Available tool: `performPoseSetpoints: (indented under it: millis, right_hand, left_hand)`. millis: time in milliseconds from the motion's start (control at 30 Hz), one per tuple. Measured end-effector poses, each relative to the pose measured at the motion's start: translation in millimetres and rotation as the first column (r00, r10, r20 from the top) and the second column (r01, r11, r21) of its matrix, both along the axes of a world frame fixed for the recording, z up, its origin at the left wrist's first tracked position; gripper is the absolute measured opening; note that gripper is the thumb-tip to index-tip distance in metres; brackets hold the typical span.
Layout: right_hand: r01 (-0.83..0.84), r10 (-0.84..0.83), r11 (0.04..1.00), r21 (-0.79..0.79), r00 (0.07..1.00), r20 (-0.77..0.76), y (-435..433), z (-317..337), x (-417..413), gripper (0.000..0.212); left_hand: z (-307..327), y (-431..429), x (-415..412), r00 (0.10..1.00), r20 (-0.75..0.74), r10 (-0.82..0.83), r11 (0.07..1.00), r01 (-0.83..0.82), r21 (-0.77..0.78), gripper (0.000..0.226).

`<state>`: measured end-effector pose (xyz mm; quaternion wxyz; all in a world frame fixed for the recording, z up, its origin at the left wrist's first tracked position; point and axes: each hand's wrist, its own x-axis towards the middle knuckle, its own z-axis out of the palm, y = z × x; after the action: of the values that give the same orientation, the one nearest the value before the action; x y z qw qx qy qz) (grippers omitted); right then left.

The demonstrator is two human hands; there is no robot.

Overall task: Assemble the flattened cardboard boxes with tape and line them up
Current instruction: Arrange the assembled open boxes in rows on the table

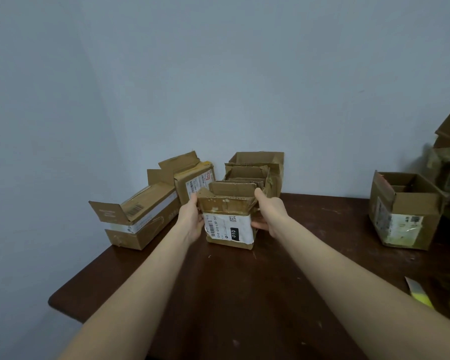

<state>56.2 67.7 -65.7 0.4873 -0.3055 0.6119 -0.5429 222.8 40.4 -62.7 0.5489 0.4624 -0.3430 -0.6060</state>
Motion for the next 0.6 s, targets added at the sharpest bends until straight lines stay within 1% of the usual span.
performPoseSetpoints:
  millis: [67, 233, 333, 400, 433, 467, 500, 533, 567, 600]
  right_hand:
    - [0.013, -0.013, 1.0, -0.002, 1.0, -0.007, -6, -1, -3, 0.05]
    - [0.049, -0.049, 0.999, 0.008, 0.998, -0.043, -17, 1, -19, 0.048]
    - [0.042, -0.042, 0.999, 0.015, 0.999, -0.032, -19, 1, -30, 0.048]
    - [0.026, -0.024, 0.999, 0.032, 0.999, -0.035, -18, 3, -33, 0.052]
    - [0.036, -0.033, 0.999, 0.033, 0.995, -0.097, -16, 6, -33, 0.055]
    - [0.076, -0.072, 0.997, 0.01, 0.974, -0.214, -14, 10, -33, 0.056]
    - [0.139, -0.148, 0.989, -0.051, 0.927, -0.346, -12, 16, -33, 0.051]
    - [0.203, -0.248, 0.968, -0.147, 0.858, -0.45, -9, 23, -31, 0.044]
    - [0.234, -0.336, 0.938, -0.254, 0.79, -0.514, -5, 32, -27, 0.036]
    - [0.228, -0.397, 0.908, -0.352, 0.737, -0.547, -1, 42, -19, 0.03]
  left_hand:
    - [-2, -7, -4, 1.0, 0.023, -0.003, 1.0, 0.003, 0.001, 0.04]
    - [-2, -21, -26, 1.0, 0.005, -0.022, 1.0, 0.022, 0.013, 0.036]
    - [2, -19, -39, 0.999, -0.001, -0.034, 0.999, 0.034, 0.019, 0.027]
    - [3, -18, -42, 1.0, 0.005, -0.025, 0.999, 0.025, 0.027, 0.026]
    - [4, -17, -42, 1.0, 0.019, -0.018, 0.999, 0.018, 0.03, 0.026]
    - [5, -15, -40, 0.998, 0.057, -0.003, 1.0, 0.002, 0.019, 0.026]
    - [7, -12, -37, 0.994, 0.106, 0.028, 1.0, -0.028, -0.001, 0.029]
    - [8, -12, -32, 0.98, 0.187, 0.066, 0.998, -0.062, -0.032, 0.035]
    - [10, -12, -25, 0.947, 0.301, 0.114, 0.993, -0.096, -0.072, 0.042]
    - [13, -10, -17, 0.888, 0.427, 0.168, 0.983, -0.118, -0.142, 0.043]
